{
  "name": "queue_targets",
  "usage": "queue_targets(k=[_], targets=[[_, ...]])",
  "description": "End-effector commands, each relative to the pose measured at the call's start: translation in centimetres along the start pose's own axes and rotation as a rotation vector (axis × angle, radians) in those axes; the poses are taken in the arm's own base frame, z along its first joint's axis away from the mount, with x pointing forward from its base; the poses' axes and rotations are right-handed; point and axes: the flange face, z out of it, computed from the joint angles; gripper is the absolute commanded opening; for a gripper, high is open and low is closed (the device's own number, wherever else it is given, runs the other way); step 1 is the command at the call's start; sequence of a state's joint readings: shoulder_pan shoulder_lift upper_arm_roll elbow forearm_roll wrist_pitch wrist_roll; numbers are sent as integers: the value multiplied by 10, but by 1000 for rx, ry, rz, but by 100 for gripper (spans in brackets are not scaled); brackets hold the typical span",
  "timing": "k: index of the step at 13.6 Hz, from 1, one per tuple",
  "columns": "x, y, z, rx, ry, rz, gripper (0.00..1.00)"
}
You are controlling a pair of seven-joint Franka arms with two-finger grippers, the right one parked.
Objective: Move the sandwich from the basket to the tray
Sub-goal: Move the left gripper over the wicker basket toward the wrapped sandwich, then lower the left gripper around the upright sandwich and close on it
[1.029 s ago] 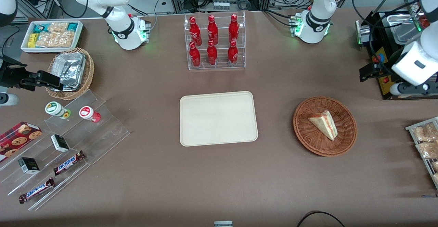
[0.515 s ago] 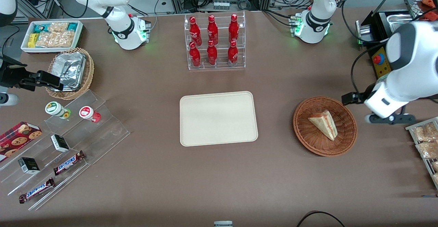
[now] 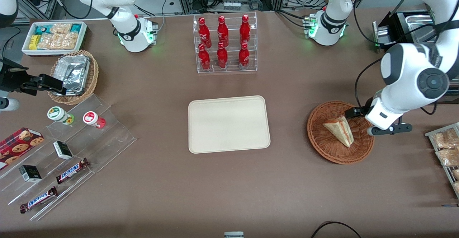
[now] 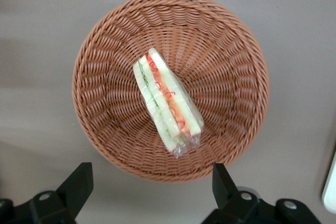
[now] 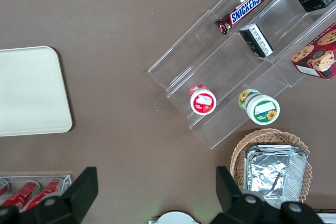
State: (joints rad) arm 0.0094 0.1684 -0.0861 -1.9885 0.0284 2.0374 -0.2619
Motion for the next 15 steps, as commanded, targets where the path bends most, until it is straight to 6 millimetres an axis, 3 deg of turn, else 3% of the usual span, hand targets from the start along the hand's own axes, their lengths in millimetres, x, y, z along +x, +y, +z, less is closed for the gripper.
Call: queue_targets(k=[1,6,15], targets=[[-3,4,26,-11,25,-116,100],[3,20,54,-27,38,-422,100],[8,22,99,-32,13,-443,100]])
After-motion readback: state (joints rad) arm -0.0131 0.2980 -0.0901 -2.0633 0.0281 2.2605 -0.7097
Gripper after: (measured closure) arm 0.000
